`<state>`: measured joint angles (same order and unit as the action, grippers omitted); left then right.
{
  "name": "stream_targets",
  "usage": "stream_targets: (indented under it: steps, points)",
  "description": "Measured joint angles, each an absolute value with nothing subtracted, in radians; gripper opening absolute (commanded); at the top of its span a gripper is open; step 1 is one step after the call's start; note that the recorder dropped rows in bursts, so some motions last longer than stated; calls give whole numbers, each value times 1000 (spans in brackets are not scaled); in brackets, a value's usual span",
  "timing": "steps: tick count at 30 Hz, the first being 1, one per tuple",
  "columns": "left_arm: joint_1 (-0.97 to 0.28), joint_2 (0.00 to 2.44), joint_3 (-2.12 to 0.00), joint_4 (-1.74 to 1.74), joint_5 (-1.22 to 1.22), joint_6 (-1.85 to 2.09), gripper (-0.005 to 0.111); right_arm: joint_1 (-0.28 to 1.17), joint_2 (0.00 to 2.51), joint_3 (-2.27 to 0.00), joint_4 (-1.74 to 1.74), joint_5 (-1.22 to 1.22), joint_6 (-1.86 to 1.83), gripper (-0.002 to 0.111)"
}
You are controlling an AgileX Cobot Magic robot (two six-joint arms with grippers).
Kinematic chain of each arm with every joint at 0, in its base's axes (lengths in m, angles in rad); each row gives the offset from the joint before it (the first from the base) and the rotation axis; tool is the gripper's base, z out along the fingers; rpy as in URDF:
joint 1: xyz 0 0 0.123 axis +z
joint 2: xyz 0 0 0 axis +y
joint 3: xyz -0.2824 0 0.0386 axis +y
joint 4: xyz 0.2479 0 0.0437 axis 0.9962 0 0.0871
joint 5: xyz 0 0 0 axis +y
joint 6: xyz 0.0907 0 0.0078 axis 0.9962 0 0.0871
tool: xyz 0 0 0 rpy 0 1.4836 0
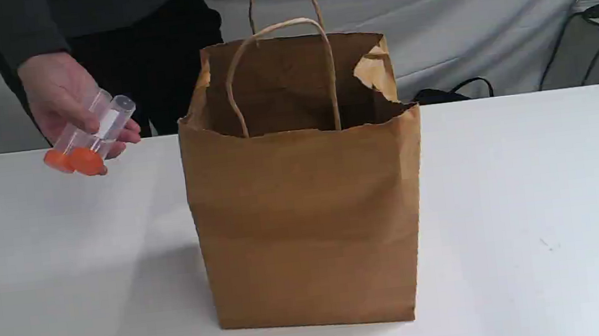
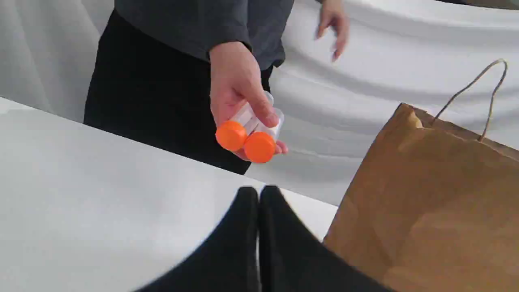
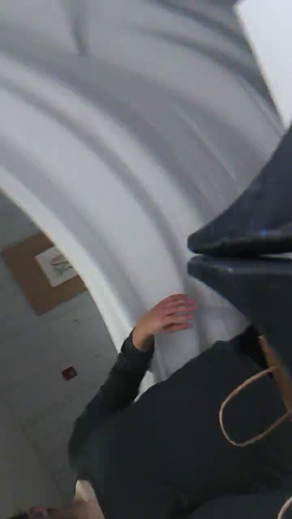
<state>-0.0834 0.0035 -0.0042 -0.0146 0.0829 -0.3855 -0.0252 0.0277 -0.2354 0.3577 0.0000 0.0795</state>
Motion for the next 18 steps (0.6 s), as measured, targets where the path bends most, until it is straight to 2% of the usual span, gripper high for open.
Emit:
stream_targets:
  steps: [8, 14, 18]
  points:
    - [-83, 4, -4, -15, 83, -385, 0, -28, 369, -615, 115, 78, 44, 0]
    - [-83, 4, -4, -15, 83, -385, 0, -10, 656, -943, 182, 327, -197, 0]
    - [-83, 4, -4, -15, 83, -385, 0, 41, 860, -1153, 387, 615, -519, 0]
